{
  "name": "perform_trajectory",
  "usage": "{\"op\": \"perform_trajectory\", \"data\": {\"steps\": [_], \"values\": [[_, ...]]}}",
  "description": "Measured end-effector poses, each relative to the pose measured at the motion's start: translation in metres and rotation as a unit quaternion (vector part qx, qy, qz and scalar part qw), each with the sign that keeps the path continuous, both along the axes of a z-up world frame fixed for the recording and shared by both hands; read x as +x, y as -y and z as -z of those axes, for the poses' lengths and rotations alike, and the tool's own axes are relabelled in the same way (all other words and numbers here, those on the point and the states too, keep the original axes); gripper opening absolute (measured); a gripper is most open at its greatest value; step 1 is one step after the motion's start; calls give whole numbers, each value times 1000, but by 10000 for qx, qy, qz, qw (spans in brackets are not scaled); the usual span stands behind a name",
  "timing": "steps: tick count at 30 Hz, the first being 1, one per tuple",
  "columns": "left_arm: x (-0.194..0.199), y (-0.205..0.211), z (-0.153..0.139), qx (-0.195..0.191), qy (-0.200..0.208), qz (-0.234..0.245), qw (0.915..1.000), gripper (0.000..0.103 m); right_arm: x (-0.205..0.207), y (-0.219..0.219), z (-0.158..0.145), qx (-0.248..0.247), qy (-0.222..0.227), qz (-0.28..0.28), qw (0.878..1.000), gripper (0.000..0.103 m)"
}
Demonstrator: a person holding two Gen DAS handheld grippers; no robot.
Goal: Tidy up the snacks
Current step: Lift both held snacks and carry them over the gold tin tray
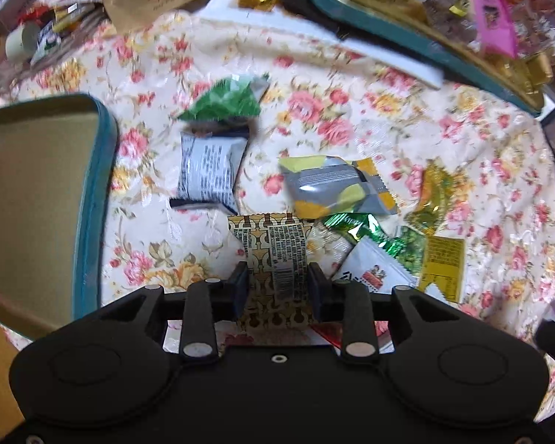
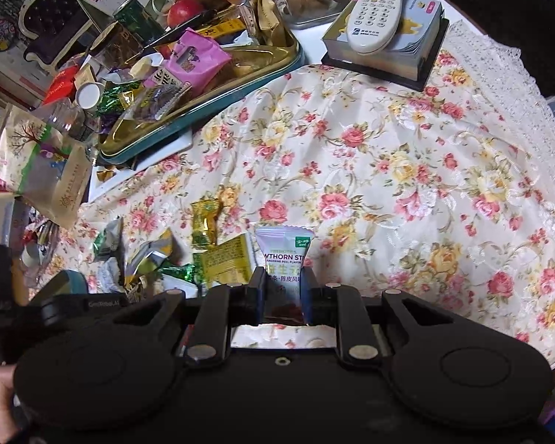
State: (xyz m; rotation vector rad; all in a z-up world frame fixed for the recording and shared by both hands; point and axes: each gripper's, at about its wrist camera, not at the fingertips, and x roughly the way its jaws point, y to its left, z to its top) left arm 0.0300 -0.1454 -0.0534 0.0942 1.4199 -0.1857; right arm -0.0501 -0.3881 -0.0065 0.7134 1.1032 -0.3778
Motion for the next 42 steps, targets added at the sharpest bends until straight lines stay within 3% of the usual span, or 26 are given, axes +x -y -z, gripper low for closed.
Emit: {"op": "perform_trajectory", "data": {"steps": [10, 15, 22, 27, 42], "values": [[-3, -14, -39, -208, 342, 263, 9989, 41, 11, -4, 2, 54, -12, 288, 9996, 21], [2, -34, -46, -12, 495, 63, 9988, 41, 28, -19, 0, 31, -13, 213, 9998, 21], [18, -85, -58, -65, 543, -536, 9971, 41, 65, -72, -7, -201, 61, -442, 9988, 21], [26, -124, -64, 139, 749, -845, 9935, 41, 90, -121, -12, -268, 205, -976, 9947, 21], [43, -236, -53, 552, 737, -1696, 9812, 41, 148, -265, -22, -229, 759, -2468, 9658, 21]]}}
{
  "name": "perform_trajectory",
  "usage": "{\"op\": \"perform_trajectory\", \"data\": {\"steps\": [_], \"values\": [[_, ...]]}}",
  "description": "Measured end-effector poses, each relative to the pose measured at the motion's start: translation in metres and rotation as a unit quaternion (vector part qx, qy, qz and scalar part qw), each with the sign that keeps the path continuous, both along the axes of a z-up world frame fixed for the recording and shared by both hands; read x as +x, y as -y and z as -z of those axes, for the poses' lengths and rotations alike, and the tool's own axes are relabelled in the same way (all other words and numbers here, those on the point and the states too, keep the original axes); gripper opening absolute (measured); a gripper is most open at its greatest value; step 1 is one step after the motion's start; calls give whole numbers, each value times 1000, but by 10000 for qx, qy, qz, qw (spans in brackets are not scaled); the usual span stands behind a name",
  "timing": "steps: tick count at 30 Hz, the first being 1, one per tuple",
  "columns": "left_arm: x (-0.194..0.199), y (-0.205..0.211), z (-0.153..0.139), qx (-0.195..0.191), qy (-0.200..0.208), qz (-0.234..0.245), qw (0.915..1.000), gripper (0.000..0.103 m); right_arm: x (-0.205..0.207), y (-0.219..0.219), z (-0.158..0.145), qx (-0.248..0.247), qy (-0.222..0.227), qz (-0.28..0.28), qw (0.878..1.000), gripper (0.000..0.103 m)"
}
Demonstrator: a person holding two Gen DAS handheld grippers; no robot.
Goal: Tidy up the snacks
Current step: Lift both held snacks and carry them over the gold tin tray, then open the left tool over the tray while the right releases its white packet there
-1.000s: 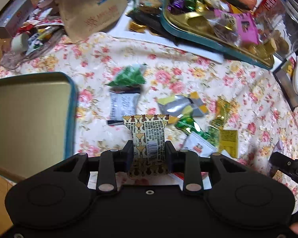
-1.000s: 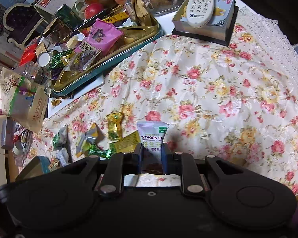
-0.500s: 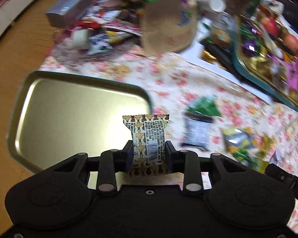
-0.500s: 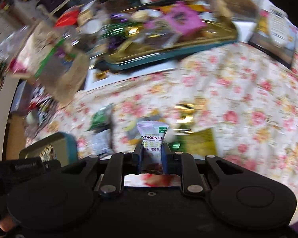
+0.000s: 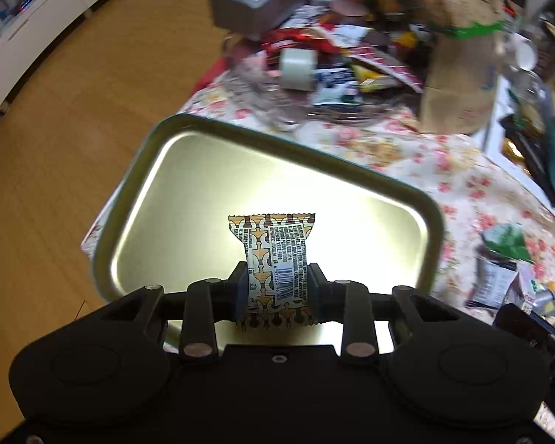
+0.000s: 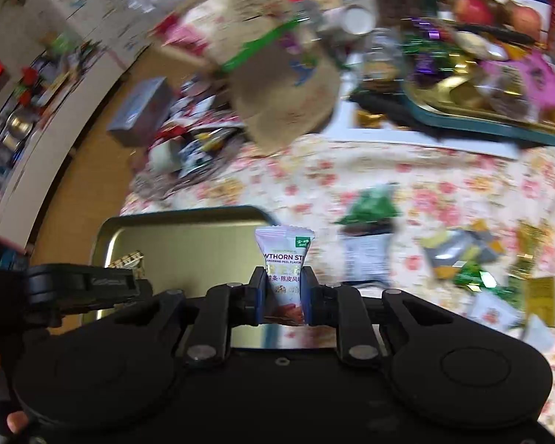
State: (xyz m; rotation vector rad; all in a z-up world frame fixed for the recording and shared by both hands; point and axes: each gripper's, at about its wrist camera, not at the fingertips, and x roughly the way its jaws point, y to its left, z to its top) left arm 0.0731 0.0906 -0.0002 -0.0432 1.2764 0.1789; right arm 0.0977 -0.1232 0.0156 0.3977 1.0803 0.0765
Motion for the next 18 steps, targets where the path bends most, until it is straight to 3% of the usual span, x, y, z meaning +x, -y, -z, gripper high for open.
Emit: {"op": "perform_trajectory", "data": {"steps": [11, 14, 18], "values": [[-1, -39, 3, 347, 67, -346, 9988, 42, 13, -64, 7, 143, 50, -612, 9980, 22], [-1, -41, 4, 550, 132, -297, 9980, 45, 13, -72, 6, 130, 112, -722, 9972, 24], [-1, -46, 2, 453, 194, -351, 9982, 45, 12, -77, 3, 18, 298, -819, 9962, 32]]}}
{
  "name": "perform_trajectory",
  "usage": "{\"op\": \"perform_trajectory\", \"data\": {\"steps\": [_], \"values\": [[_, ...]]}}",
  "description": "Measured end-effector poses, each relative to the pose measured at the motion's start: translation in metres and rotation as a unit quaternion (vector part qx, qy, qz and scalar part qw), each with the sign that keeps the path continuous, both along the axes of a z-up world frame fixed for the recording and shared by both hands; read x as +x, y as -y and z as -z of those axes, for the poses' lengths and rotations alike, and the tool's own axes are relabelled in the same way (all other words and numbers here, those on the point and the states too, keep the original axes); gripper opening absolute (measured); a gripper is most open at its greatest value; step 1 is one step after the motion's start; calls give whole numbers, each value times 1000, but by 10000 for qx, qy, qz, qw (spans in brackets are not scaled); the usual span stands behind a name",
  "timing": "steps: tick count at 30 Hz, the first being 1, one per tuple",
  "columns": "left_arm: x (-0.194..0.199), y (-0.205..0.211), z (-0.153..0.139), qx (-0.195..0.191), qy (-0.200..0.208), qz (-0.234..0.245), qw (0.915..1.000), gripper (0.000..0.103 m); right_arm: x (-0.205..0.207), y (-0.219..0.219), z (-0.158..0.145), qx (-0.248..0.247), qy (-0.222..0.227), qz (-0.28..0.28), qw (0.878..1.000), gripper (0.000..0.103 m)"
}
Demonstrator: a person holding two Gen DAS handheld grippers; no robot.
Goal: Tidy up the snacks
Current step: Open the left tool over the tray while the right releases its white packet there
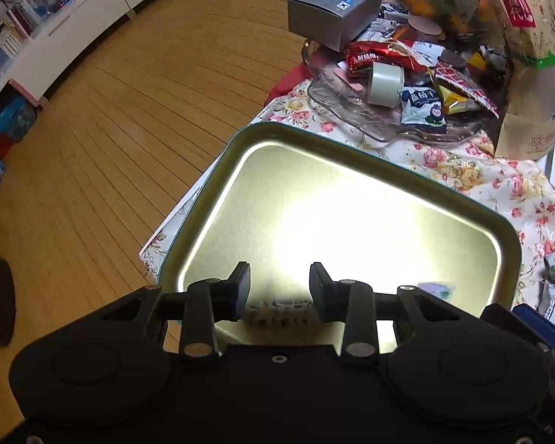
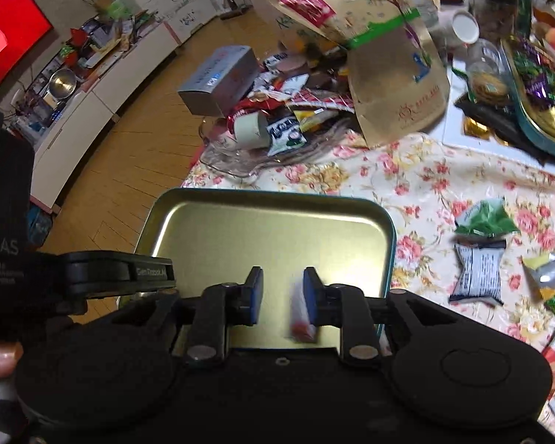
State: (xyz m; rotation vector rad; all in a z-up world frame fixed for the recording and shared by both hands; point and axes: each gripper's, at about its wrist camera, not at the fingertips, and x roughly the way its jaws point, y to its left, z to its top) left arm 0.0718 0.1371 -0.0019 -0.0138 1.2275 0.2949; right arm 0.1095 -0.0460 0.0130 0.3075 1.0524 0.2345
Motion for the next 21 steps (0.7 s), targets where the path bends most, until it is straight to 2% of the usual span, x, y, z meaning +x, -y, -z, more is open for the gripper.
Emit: {"op": "perform_trajectory", "data": {"steps": [2, 17, 21], "values": [[0, 2, -1, 49, 40, 45, 10000, 45, 0, 0, -1, -68, 78, -2, 9999, 38], [-2, 15, -1, 150, 11, 225, 9996, 46, 2, 16, 3, -228, -116, 292, 9992, 45], [-3, 22, -1, 162, -15, 295, 9994, 46, 1, 21, 4, -317, -167, 354, 9987, 50]]}}
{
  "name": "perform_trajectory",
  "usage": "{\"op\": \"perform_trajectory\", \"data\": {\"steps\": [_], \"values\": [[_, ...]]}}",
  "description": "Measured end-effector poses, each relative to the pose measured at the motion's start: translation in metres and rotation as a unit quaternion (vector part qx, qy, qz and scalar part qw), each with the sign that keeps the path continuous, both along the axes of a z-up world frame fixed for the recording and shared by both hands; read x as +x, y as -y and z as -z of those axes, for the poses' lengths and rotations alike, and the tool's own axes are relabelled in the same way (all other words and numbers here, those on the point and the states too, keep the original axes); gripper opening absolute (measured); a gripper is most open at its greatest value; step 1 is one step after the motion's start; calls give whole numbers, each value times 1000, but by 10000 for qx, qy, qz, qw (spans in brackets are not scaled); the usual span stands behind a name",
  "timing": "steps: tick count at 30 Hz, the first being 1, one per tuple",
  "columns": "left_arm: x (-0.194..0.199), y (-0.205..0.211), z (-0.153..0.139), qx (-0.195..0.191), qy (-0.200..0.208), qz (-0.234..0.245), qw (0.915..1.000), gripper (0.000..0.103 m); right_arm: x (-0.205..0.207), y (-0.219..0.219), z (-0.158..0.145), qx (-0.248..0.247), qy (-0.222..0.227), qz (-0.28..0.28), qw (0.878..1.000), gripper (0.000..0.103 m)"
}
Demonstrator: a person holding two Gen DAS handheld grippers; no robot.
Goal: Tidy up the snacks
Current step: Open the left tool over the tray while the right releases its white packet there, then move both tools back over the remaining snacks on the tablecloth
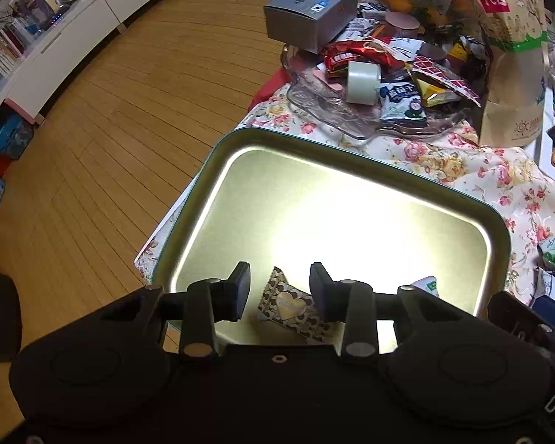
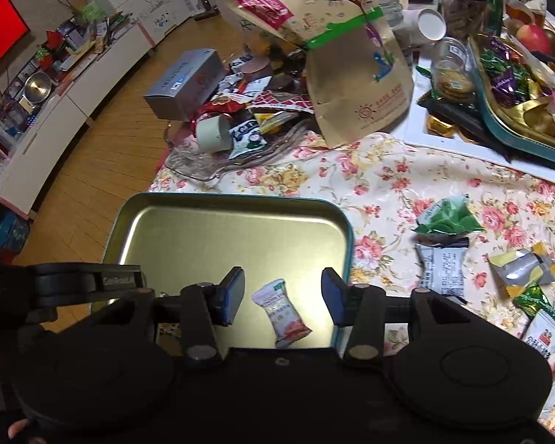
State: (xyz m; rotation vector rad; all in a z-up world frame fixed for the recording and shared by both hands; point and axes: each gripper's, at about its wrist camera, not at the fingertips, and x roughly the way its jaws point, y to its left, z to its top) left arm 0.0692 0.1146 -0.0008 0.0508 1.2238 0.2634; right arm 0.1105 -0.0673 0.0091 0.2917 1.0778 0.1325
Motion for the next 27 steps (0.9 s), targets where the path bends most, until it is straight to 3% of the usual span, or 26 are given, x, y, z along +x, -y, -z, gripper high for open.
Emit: {"op": "perform_trajectory", "data": {"steps": [10, 27], "values": [[-1, 27, -5, -22, -25, 202, 9998, 46, -5, 27, -2, -370, -82, 285, 9989, 62], [-13, 117, -3, -323, -342, 1127, 9925, 46, -34, 134, -4, -315, -680, 1513, 9856, 63]]}}
